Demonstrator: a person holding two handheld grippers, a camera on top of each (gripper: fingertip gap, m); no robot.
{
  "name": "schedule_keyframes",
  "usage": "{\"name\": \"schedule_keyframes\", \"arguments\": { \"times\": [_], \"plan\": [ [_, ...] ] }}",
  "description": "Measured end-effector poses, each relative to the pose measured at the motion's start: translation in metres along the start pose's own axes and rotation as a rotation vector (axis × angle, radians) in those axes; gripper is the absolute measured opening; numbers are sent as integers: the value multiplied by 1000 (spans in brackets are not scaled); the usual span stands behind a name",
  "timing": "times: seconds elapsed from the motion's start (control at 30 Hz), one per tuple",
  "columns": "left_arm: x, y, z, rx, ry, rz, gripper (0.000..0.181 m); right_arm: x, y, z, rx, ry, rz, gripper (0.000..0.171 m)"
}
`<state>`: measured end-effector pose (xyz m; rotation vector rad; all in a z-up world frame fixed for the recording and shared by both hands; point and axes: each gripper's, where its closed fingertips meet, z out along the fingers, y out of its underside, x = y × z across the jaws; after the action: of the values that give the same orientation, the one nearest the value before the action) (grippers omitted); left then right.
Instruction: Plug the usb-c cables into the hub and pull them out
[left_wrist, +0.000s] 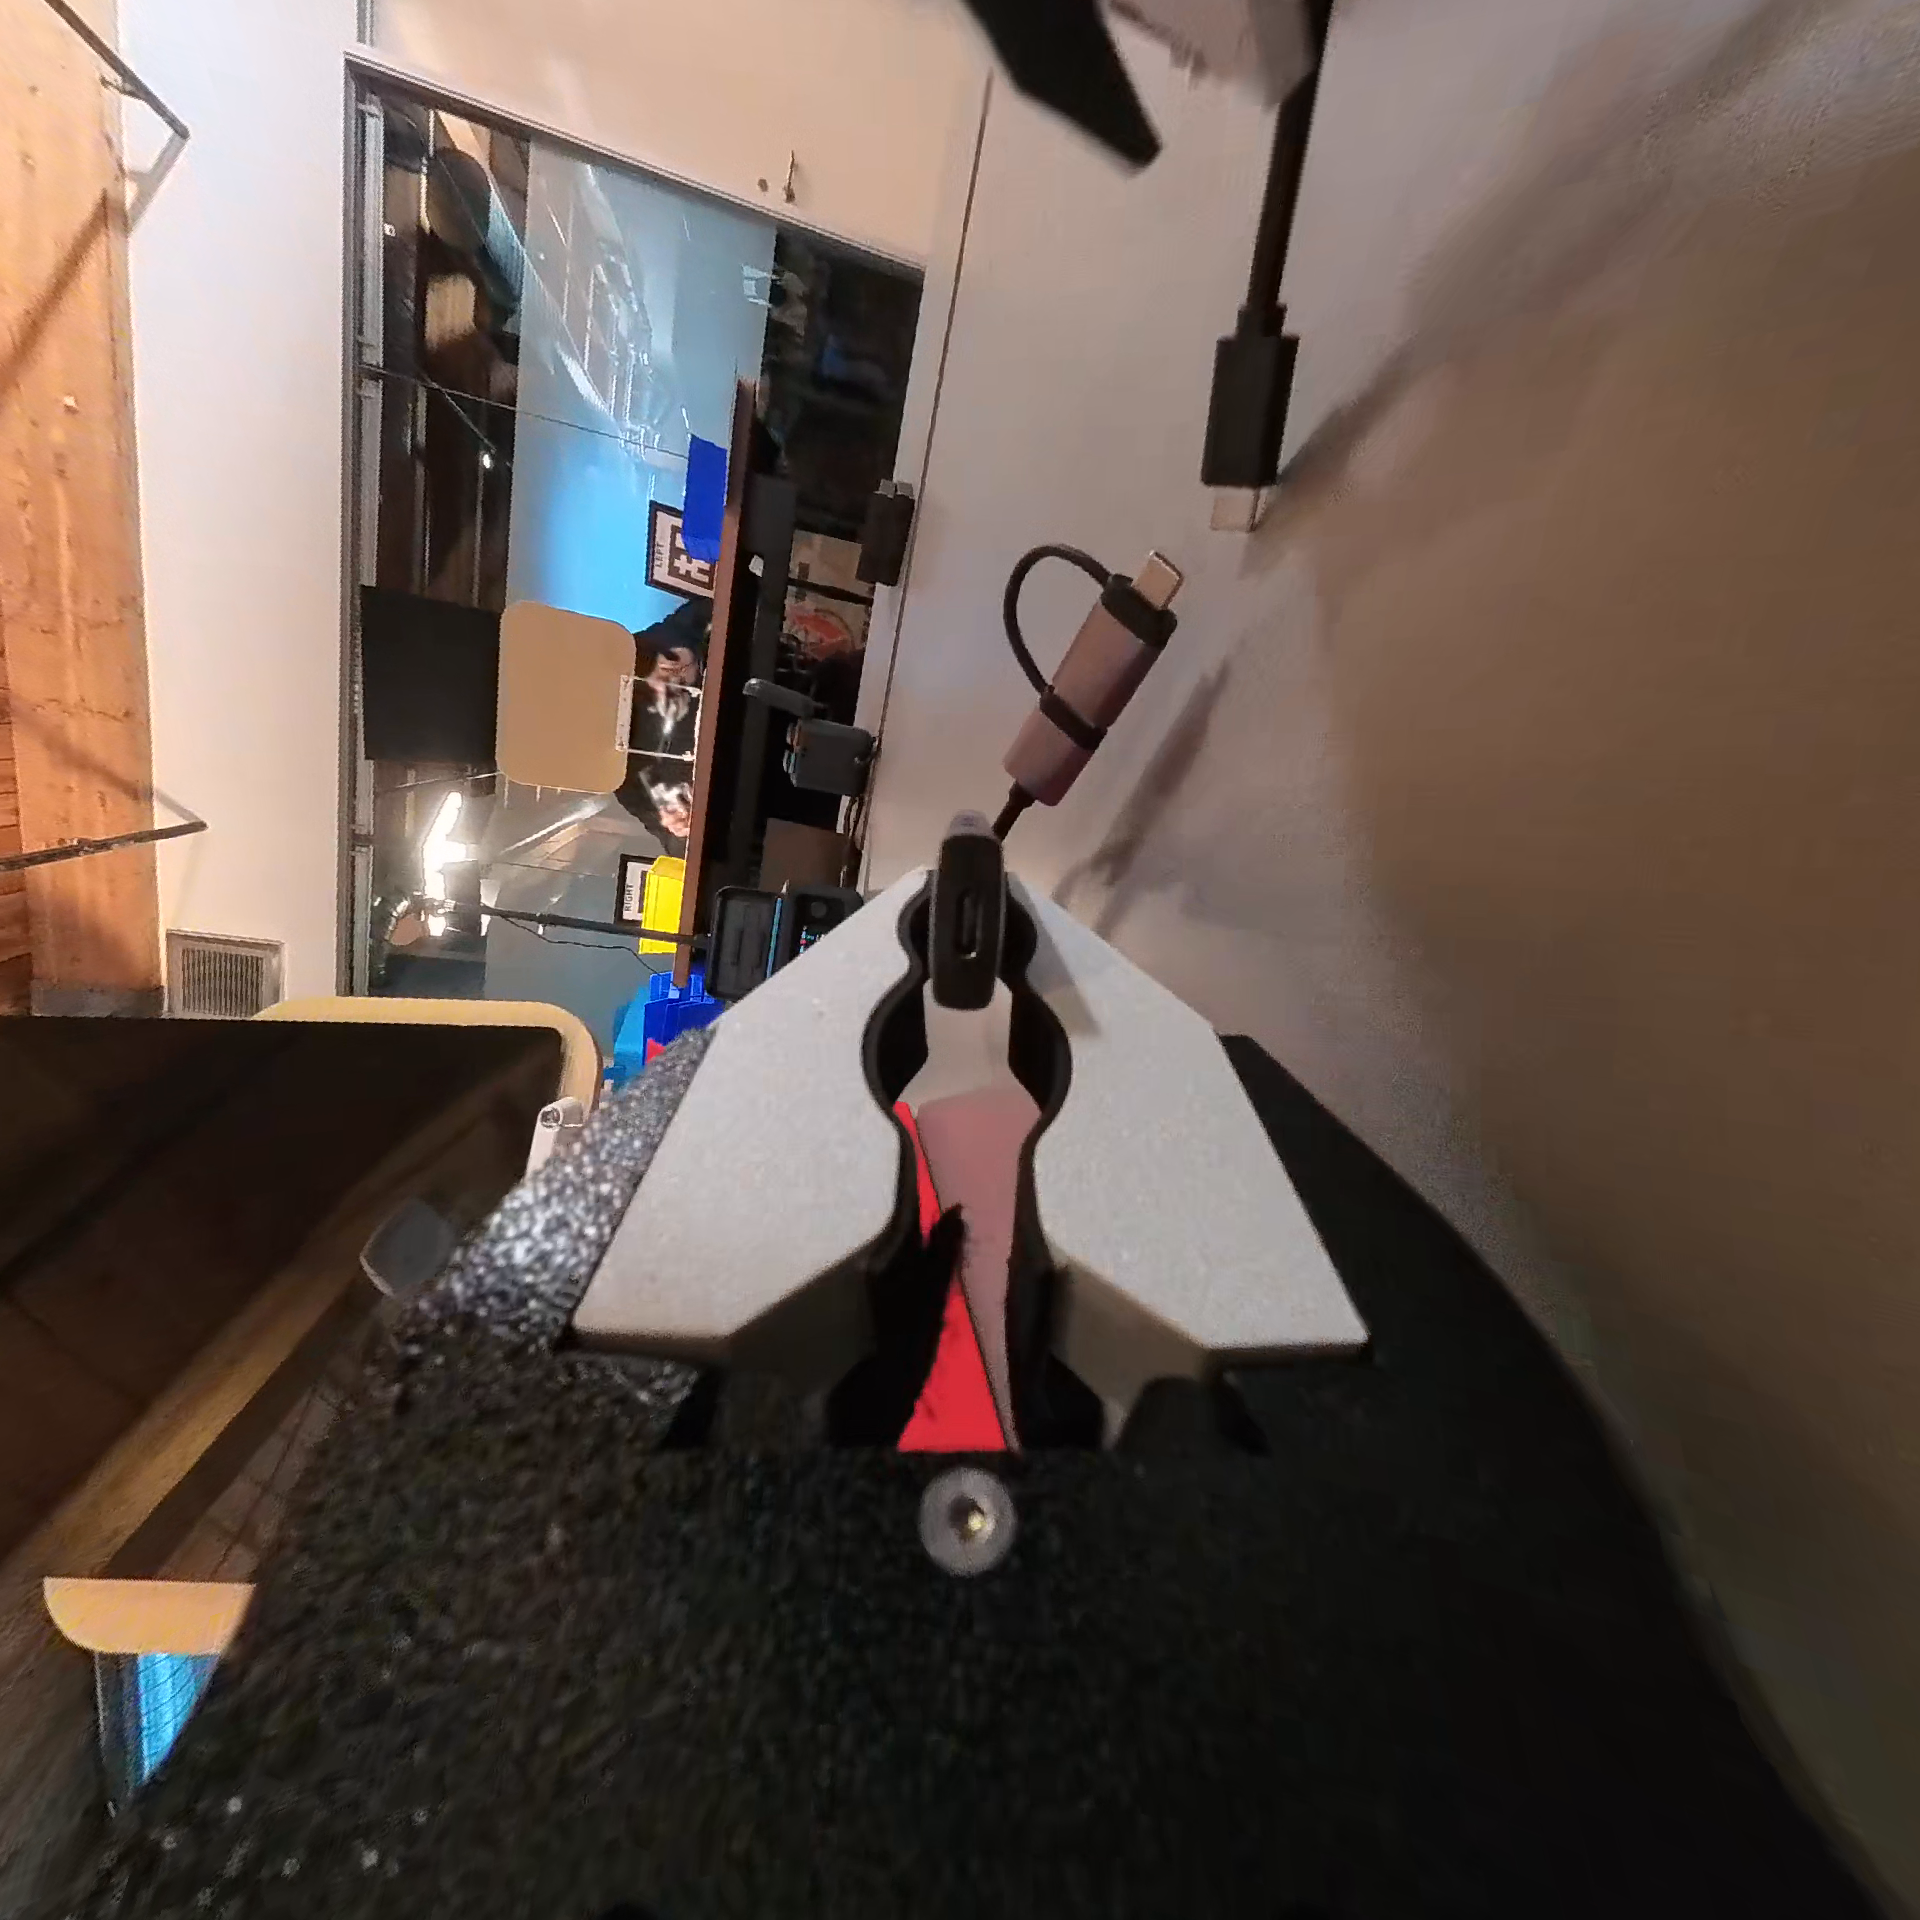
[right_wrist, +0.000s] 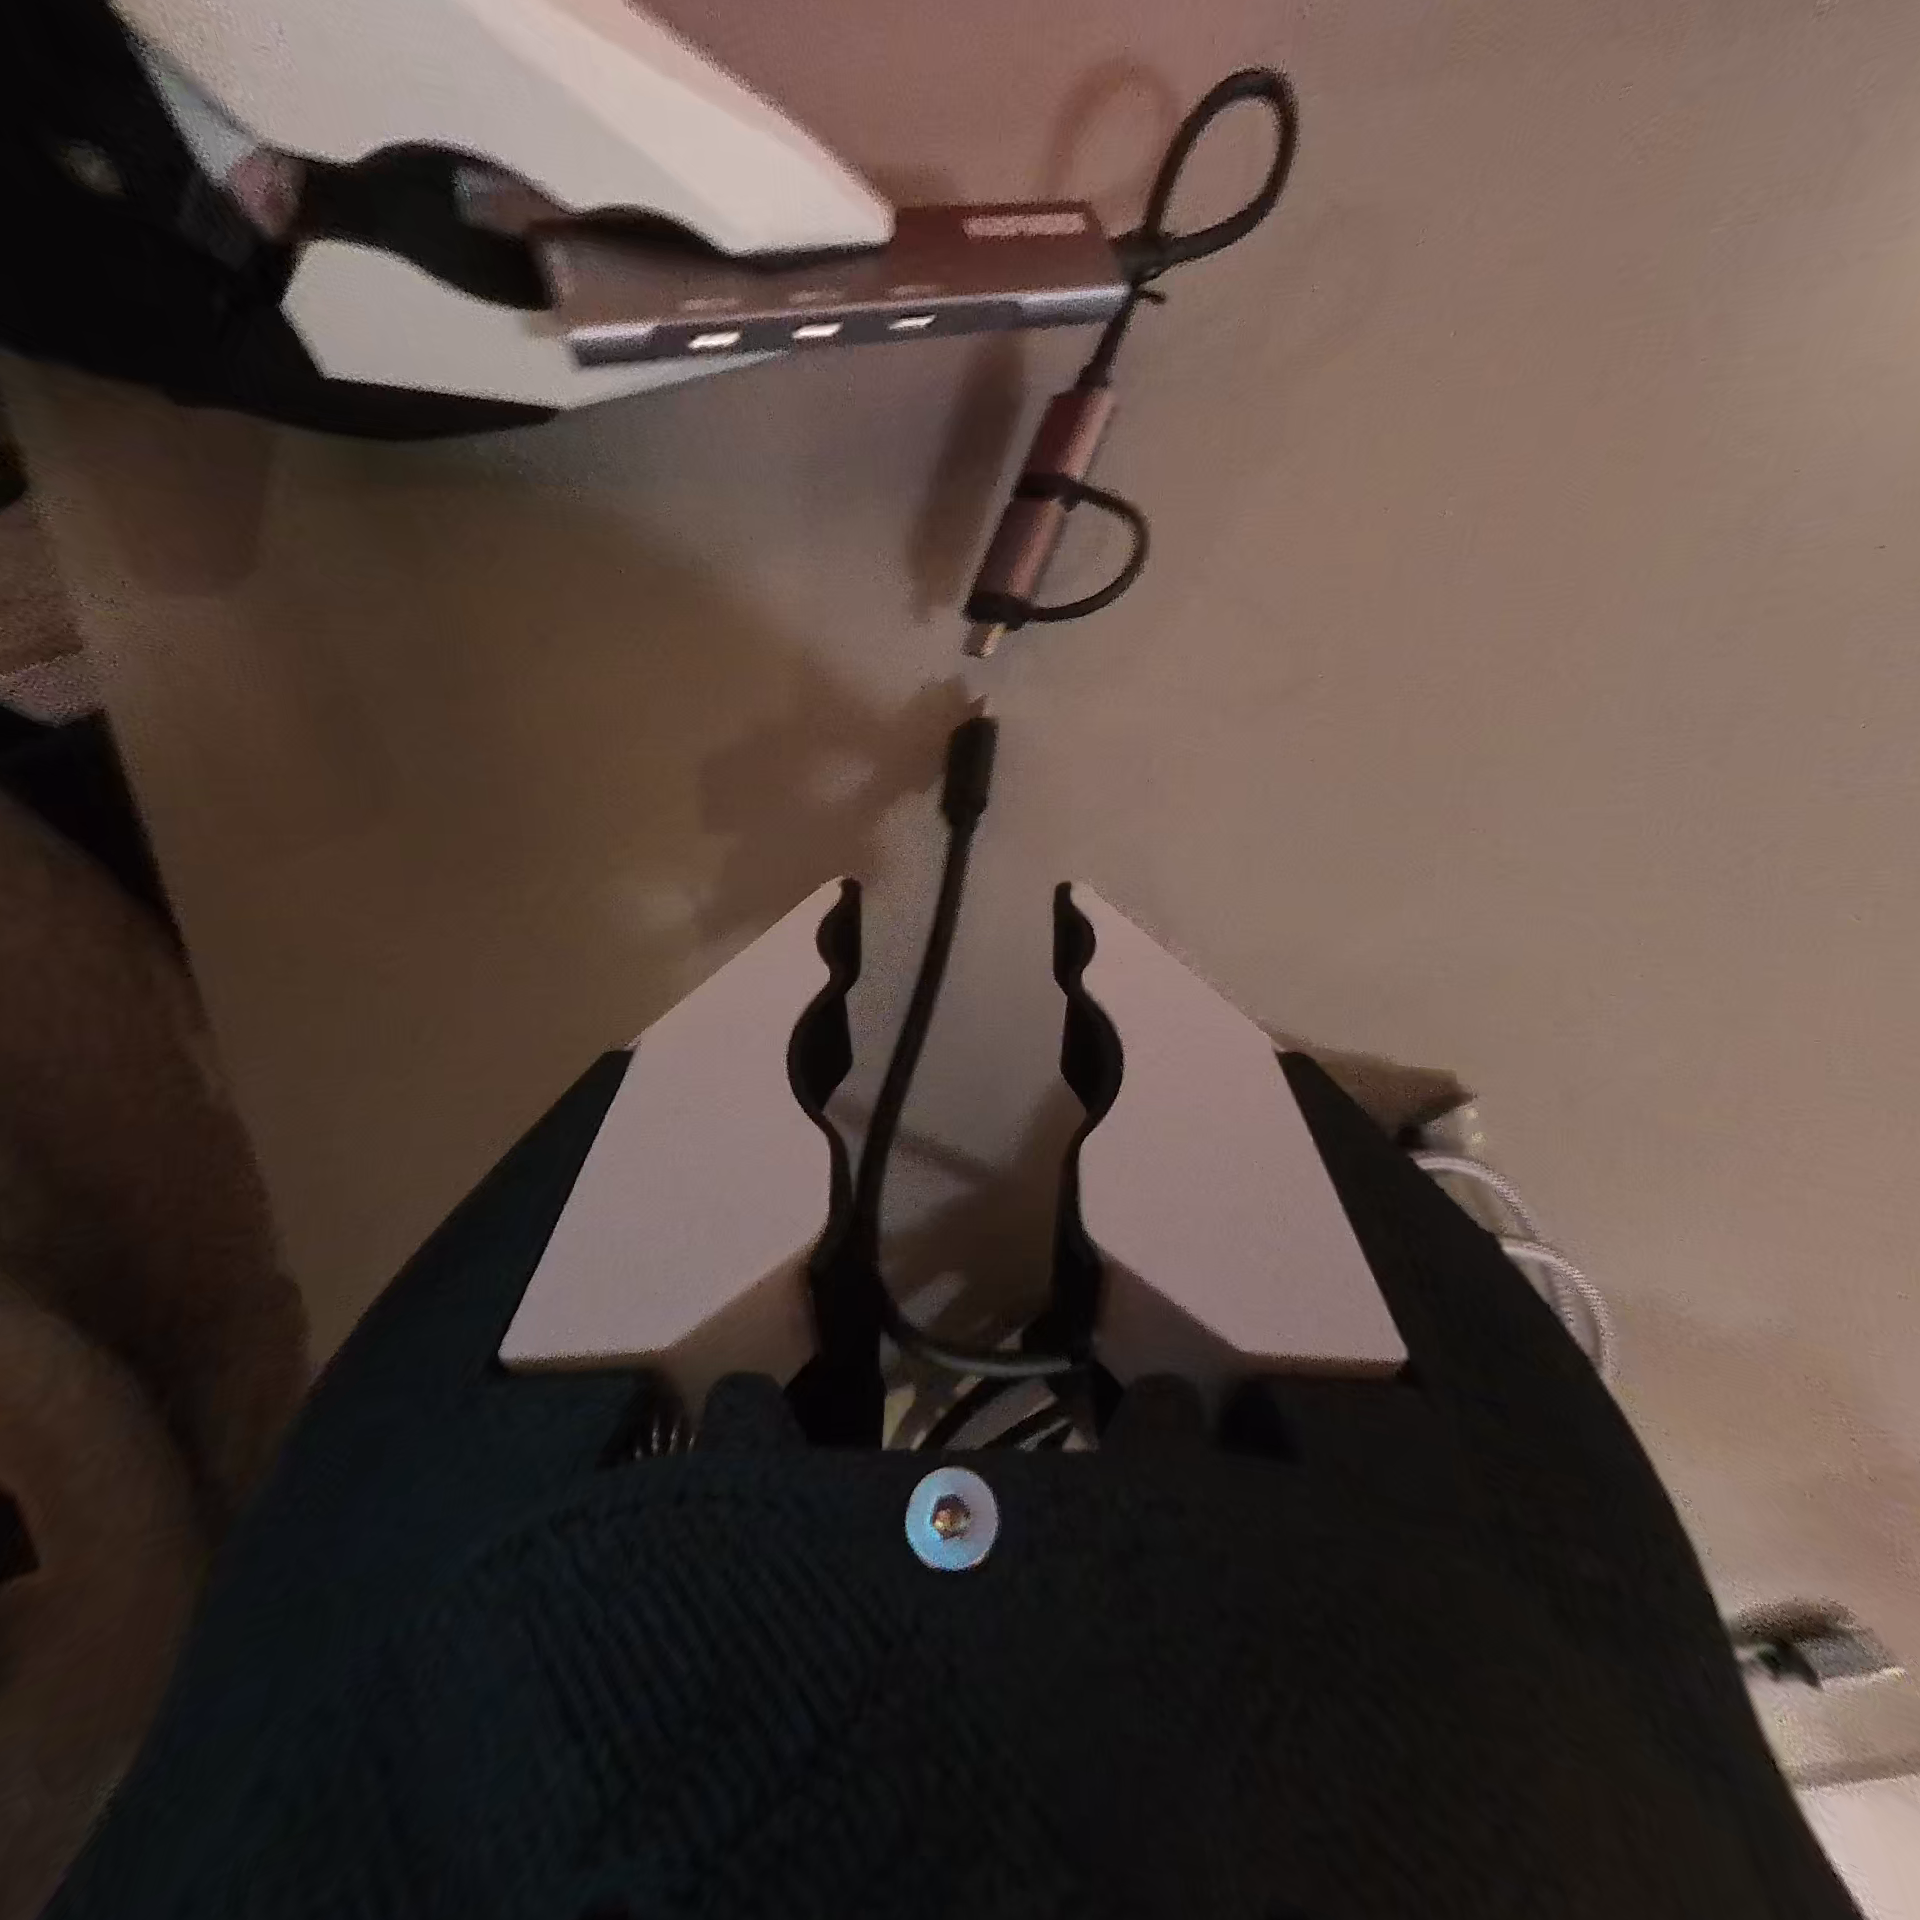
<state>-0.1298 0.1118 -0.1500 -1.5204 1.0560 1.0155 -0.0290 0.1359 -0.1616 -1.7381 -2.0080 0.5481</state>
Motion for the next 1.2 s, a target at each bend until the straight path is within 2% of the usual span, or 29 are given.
{"name": "schedule_keyframes", "arguments": {
  "times": [0.1, 0.17, 0.23, 0.33, 0.47, 0.57, 0.73, 0.87, 0.97, 1.1, 1.2],
  "plan": [
    [2, -2, 0, 10, 10, -1, 8, -7, 13, 4, -35, 23, -59, 30],
    [2, -2, 0, 17, 14, -9, 8, -4, 15, 9, -15, 71, -95, 3],
    [2, -3, -1, 25, 22, -34, 8, -7, 9, 8, 36, 101, -153, 2],
    [0, -6, -3, 62, 56, -148, 8, -4, -1, -3, 72, 263, -337, 2],
    [-8, -21, -9, 157, 147, -466, 8, 0, -27, -32, 108, 584, -674, 1],
    [-13, -35, -12, 223, 220, -661, 7, -14, -43, -45, 96, 706, -934, 1],
    [-6, -42, -14, 239, 275, -684, 7, -13, -56, -60, -22, 869, -1175, 2],
    [-4, -46, -13, 184, 363, -823, 7, 0, -63, -67, -153, 1009, -1345, 1],
    [-4, -47, -13, 183, 405, -944, 8, 9, -65, -65, -173, 1018, -1369, 1],
    [-4, -43, -15, 192, 411, -950, 8, 16, -54, -46, -99, 834, -1190, 2],
    [-1, -43, -15, 182, 416, -941, 8, 18, -49, -34, -49, 761, -1074, 2]
  ]
}}
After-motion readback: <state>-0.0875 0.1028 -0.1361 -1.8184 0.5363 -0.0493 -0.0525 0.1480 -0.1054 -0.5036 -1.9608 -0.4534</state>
